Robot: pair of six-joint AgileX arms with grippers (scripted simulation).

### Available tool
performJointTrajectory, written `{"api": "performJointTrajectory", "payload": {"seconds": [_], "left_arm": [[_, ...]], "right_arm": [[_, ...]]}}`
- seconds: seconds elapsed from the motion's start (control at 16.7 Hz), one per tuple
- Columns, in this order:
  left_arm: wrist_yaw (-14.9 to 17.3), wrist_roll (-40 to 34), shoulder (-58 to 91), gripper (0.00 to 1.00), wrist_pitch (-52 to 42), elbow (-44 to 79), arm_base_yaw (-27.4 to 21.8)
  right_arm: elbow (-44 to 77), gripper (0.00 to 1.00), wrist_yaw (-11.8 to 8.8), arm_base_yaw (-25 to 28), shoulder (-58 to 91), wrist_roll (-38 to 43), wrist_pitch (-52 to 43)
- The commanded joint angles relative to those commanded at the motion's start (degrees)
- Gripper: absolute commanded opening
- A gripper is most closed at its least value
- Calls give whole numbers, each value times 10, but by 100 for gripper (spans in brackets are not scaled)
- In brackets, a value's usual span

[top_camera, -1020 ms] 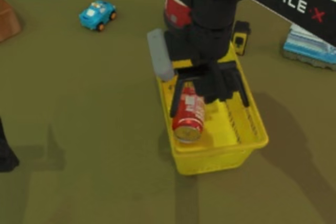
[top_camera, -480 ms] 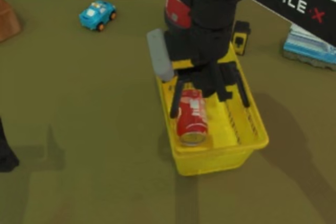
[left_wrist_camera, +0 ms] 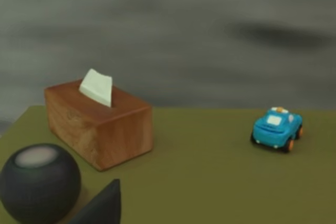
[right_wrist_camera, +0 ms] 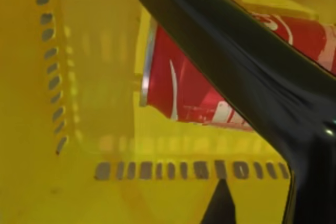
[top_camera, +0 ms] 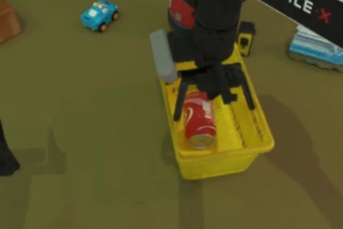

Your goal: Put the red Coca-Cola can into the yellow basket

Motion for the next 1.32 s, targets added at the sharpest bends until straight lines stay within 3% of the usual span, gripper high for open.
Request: {"api": "performJointTrajectory", "payload": {"seconds": [1.32], "left_arm": [[0, 0, 0, 100, 0, 0, 0]], "right_arm": [[11, 0, 0, -2, 3, -2, -10]]}}
